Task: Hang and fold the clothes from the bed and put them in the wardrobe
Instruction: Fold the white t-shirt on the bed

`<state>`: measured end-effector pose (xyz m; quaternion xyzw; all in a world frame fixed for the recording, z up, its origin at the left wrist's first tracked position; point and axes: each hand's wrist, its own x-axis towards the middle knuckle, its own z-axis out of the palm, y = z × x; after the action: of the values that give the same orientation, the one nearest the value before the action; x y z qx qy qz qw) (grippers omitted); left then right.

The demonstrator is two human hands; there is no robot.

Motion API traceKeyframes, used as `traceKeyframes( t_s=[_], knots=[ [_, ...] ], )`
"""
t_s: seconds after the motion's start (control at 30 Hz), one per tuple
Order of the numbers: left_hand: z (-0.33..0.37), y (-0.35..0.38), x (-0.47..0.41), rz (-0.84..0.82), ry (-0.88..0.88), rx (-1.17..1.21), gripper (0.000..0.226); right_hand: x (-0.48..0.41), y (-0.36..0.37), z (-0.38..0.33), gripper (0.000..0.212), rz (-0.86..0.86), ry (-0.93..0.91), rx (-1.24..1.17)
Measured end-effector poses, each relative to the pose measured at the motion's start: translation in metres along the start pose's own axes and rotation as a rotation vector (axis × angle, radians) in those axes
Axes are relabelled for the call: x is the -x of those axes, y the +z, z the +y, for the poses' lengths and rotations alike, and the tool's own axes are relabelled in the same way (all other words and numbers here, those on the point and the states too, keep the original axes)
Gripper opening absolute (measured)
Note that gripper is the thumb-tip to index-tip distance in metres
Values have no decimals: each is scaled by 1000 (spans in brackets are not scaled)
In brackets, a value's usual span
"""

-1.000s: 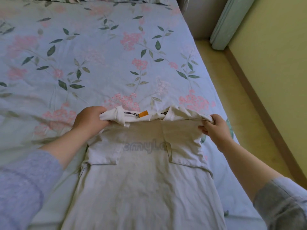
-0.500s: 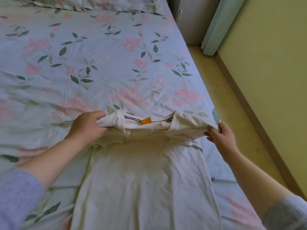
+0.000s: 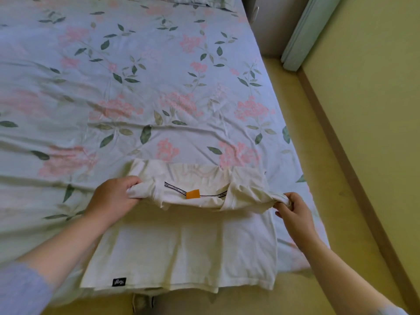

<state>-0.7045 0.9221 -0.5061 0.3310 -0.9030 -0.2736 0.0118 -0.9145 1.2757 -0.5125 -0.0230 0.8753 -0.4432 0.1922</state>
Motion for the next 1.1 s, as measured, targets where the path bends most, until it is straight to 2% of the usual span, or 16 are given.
traceKeyframes(
  t_s=[0.07, 0.17, 0.2, 0.23, 0.4, 0.47, 0.5, 0.53, 0.67, 0.8, 0.87, 0.93, 1.0, 1.03, 1.1],
  knots=[
    [-12, 17, 25, -79, 27, -133, 16, 20, -1, 20, 12, -61, -28, 120],
    [-35, 58, 81, -453, 19, -357, 25, 62, -3, 69, 36, -288, -1, 484],
    [-39, 71, 100, -568, -13, -370, 27, 73, -5, 84, 39, -357, 9, 578],
    [-43, 79, 111, -608, -34, -345, 28, 78, -4, 92, 40, -373, 25, 604],
    [-47, 92, 92, -403, -59, -147, 21, 62, 30, 90, 58, -93, 250, 276],
    [-45, 103, 89, -418, -41, -92, 14, 56, 40, 96, 51, -32, 357, 232],
    [-44, 108, 90, -418, -32, -67, 11, 54, 42, 96, 36, -23, 378, 236],
    [-43, 112, 89, -405, -23, -44, 9, 50, 43, 95, 24, -17, 369, 235],
    [-32, 123, 76, -361, 2, 7, 8, 38, 53, 83, 21, 0, 289, 155],
    [-30, 132, 78, -363, -3, 0, 8, 41, 65, 65, 8, -55, 298, -62],
    [-29, 134, 78, -365, -16, 36, 8, 37, 67, 46, 15, -143, 342, -283],
    [-29, 133, 79, -399, -29, 62, 11, 31, 62, 28, 15, -216, 432, -668],
    [-31, 132, 80, -427, -51, 72, 12, 29, 52, 28, 11, -204, 514, -958],
    [-32, 131, 81, -436, -63, 74, 14, 32, 47, 37, 12, -188, 560, -967],
    [-32, 130, 80, -436, -64, 71, 18, 40, 39, 62, 19, -145, 670, -807]
  ],
)
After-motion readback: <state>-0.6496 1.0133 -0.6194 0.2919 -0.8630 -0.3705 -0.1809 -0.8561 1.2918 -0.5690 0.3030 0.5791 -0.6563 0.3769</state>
